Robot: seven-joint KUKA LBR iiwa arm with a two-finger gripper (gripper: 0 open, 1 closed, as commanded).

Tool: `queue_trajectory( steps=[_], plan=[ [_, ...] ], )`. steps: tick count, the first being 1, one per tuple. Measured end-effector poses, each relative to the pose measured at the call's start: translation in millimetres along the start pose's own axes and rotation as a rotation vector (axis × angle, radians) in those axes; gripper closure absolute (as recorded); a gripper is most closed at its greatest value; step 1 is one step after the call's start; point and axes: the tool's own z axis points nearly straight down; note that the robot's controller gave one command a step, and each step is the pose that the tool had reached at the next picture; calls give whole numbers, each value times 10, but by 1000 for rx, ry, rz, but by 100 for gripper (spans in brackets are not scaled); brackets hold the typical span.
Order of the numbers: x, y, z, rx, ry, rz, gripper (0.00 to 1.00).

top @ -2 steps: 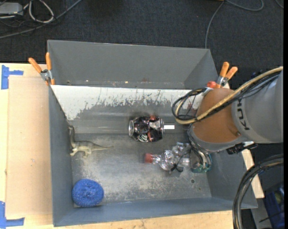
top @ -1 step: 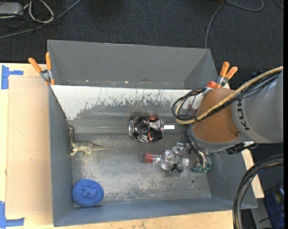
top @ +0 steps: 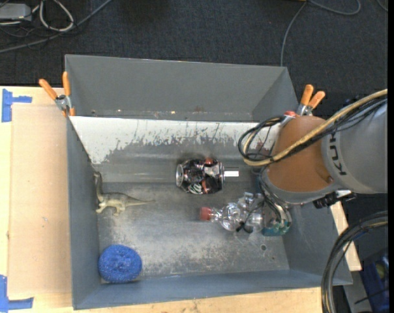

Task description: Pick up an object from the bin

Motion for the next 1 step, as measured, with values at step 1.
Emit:
queue_trajectory(
  steps=[1],
  plan=[
    [14,-3,-327,0,5,-1,100]
  ],
)
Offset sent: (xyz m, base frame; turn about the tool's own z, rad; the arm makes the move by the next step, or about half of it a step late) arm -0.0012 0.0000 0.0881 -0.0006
